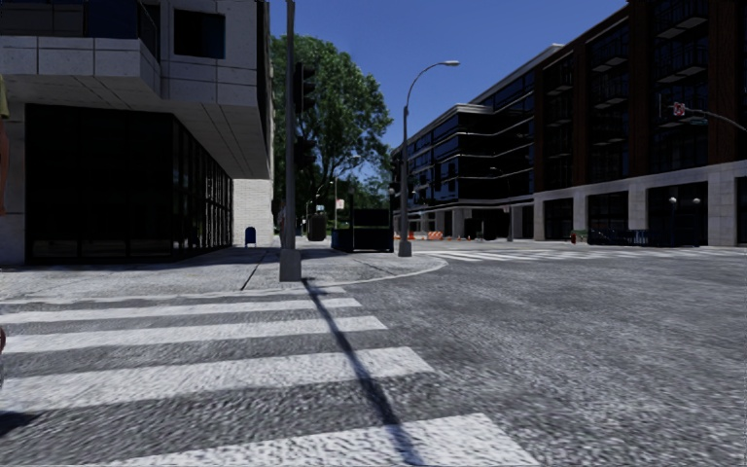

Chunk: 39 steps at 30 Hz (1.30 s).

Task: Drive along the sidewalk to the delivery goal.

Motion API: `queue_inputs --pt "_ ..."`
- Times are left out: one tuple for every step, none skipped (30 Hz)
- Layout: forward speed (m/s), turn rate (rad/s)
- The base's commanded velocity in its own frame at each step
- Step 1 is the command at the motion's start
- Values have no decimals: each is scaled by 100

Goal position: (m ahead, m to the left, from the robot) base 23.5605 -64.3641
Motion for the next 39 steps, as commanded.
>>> queue_inputs --pt "200 50" --pt "200 50" --pt "200 51" --pt "200 54" --pt "200 55" --pt "200 55" --pt "199 55" --pt "195 55" --pt "191 55" --pt "185 55" --pt "185 55" --pt "180 55" --pt "178 55" --pt "177 55" --pt "177 55" --pt "177 55" --pt "177 55" --pt "177 55" --pt "177 55" --pt "177 55" --pt "176 55" --pt "176 55" --pt "176 55" --pt "176 55" --pt "176 55" --pt "176 55" --pt "176 55" --pt "176 55" --pt "176 55" --pt "177 55" --pt "177 55" --pt "200 55" --pt "200 55" --pt "200 55" --pt "200 55" --pt "200 55" --pt "200 55" --pt "200 55" --pt "200 55"
